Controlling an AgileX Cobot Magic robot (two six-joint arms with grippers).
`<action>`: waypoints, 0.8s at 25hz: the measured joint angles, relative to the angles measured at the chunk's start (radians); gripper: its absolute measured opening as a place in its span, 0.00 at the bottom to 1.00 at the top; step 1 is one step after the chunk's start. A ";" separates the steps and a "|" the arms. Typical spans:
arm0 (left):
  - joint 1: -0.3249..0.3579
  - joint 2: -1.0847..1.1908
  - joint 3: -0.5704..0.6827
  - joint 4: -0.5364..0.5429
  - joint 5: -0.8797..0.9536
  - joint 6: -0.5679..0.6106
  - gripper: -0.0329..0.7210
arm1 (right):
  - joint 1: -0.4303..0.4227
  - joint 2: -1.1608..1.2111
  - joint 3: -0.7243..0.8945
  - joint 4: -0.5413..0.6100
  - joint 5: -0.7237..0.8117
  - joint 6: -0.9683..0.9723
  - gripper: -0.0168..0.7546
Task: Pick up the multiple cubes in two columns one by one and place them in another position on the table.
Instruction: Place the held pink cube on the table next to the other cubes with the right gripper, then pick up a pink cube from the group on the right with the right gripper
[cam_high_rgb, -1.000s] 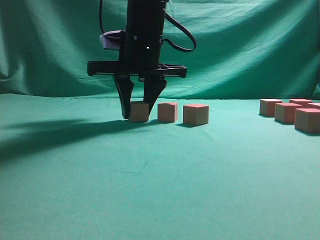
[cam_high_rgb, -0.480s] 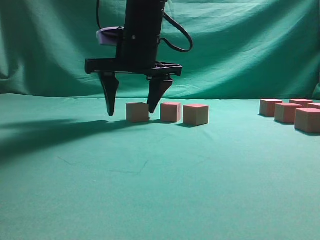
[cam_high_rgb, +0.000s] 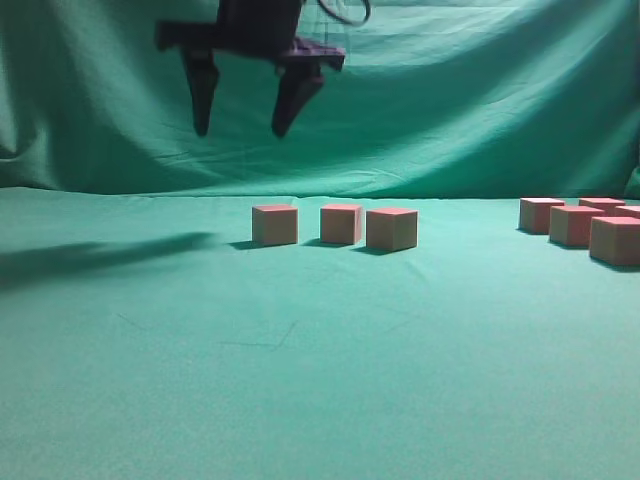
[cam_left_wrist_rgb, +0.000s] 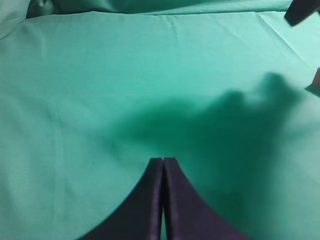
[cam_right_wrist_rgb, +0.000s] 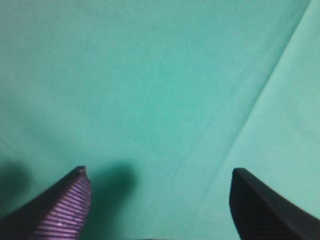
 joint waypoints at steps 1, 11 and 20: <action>0.000 0.000 0.000 0.000 0.000 0.000 0.04 | 0.000 -0.009 -0.019 -0.011 0.028 -0.004 0.71; 0.000 0.000 0.000 0.000 0.000 0.000 0.04 | 0.000 -0.271 -0.045 -0.181 0.164 -0.008 0.71; 0.000 0.000 0.000 0.000 0.000 0.000 0.04 | -0.117 -0.620 0.193 -0.189 0.171 -0.004 0.71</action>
